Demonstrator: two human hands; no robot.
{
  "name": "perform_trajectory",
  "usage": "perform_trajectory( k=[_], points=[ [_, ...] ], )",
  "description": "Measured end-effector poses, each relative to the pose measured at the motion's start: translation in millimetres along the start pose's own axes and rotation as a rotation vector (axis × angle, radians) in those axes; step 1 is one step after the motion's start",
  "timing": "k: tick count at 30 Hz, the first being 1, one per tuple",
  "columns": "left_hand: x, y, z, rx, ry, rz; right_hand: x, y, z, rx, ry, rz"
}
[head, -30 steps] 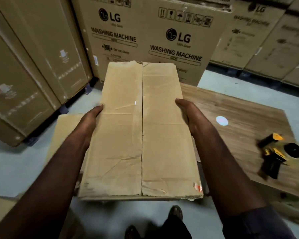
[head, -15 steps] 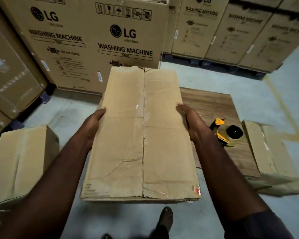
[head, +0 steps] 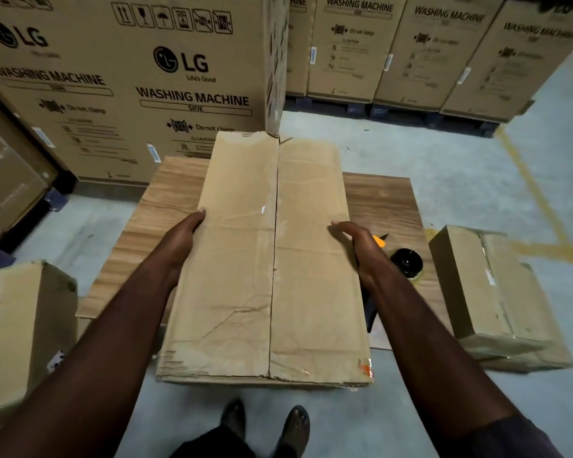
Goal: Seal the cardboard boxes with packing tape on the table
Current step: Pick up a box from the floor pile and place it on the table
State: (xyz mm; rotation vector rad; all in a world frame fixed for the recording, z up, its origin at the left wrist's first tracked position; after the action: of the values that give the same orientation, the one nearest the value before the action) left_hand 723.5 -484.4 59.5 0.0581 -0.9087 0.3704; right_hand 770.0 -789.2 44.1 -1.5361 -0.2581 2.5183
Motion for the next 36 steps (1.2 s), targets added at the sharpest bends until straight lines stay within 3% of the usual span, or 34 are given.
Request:
perform_trajectory(
  k=[8, 11, 13, 16, 19, 21, 26, 31, 36],
  points=[
    [3.8, -26.0, -41.4, -0.014, 0.054, -0.133, 25.9, 19.2, -30.0, -0.017, 0.197, 0.136],
    [9.3, -32.3, -52.1, 0.016, -0.029, -0.24, 33.5, 20.0, -35.4, 0.05, 0.249, 0.262],
    [8.4, -27.2, -62.5, 0.055, -0.162, -0.452, 33.9, 18.5, -37.7, 0.098, 0.335, 0.354],
    [-6.4, -16.6, -58.9, 0.17, -0.38, -0.88, 27.1, 17.2, -31.3, 0.14, 0.623, 0.715],
    [-48.9, -16.0, -19.1, 0.225, -0.479, -1.213, 22.8, 5.2, -21.9, -0.055, 0.856, 1.248],
    [-86.6, -12.3, 22.9, 0.234, -0.596, -1.403, 24.6, -3.8, -14.3, -0.162, 0.79, 1.415],
    [-134.5, -5.4, 81.9, 0.25, -0.736, -1.464, 26.5, -5.4, -14.9, -0.116, 0.751, 1.472],
    [-112.0, 3.0, 68.2, 0.293, -0.761, -1.35, 28.3, -20.7, -13.6, -0.051, 0.728, 1.39],
    [-56.7, 65.0, 22.2, 0.164, -0.832, -1.356, 45.5, -73.1, -11.0, 0.124, 0.67, 1.35]
  ],
)
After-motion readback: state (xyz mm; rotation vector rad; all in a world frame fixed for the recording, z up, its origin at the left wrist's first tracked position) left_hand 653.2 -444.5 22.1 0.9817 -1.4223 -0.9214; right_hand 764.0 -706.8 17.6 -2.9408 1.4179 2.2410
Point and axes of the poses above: each hand's wrist, its own z-axis away from the middle knuckle, its own y-axis out of the back of the hand, x = y × z, the point moved 1 cm from there along -z, towards the middle knuckle, and after that the axes turned 6 degrees about y, right-handed, at the moved point
